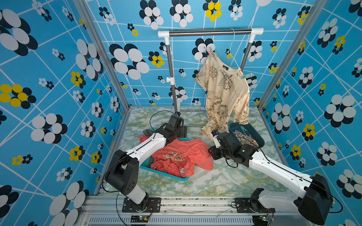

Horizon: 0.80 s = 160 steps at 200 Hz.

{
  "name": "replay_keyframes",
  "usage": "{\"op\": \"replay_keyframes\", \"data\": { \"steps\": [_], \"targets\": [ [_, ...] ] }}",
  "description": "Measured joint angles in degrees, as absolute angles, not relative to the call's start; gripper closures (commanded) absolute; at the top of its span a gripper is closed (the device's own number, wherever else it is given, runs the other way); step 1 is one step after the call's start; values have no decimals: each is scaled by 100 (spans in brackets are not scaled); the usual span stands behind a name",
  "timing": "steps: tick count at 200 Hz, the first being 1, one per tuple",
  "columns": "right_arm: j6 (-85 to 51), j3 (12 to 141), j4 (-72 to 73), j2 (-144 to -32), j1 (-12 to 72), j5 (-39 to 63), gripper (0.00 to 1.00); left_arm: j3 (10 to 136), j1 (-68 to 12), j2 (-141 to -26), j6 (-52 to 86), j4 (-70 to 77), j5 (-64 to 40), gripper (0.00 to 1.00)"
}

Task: Use clothespins to secure the t-shirt on both sides of the hanger
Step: Pick up the hanger from the basket.

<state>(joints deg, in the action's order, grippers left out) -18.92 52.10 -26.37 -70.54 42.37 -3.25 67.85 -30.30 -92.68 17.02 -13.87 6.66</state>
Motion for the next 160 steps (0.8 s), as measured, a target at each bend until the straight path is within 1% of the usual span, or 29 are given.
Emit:
{"op": "replay_keyframes", "data": {
  "steps": [19, 28, 32, 35, 66, 71, 78, 79, 131, 160],
  "targets": [
    [-1892, 5199, -2639, -7054, 4237, -346, 62, 7124, -3138, -9568, 1638, -1420, 628, 46],
    [-1892, 5199, -2639, -7054, 4237, -364, 62, 7253, -3177, -9697, 1645, -1428, 613, 55],
    [-1892, 5199, -2639, -7054, 4237, -381, 63, 7310, -3194, -9747, 1601, -1441, 587, 62],
    [-1892, 5199, -2639, -7054, 4237, -386, 63, 7345, -3203, -9789, 1636, -1444, 591, 65],
    [-1892, 5199, -2639, -7052, 4237, -425, 63, 7629, -3240, -10147, 1527, -1566, 604, 79],
    [-1892, 5199, -2639, -7052, 4237, -429, 63, 7669, -3240, -10191, 1533, -1599, 604, 84],
    [-1892, 5199, -2639, -7050, 4237, -443, 63, 7703, -3240, -10245, 1507, -1636, 607, 99],
    [-1892, 5199, -2639, -7050, 4237, -443, 63, 7708, -3240, -10256, 1511, -1636, 611, 100],
    [-1890, 5199, -2663, -7017, 4237, -523, 63, 7797, -3240, -10287, 1452, -1852, 661, 100],
    [-1892, 5201, -2694, -6997, 4237, -550, 63, 7791, -3240, -9841, 1452, -1933, 692, 100]
  ]
}}
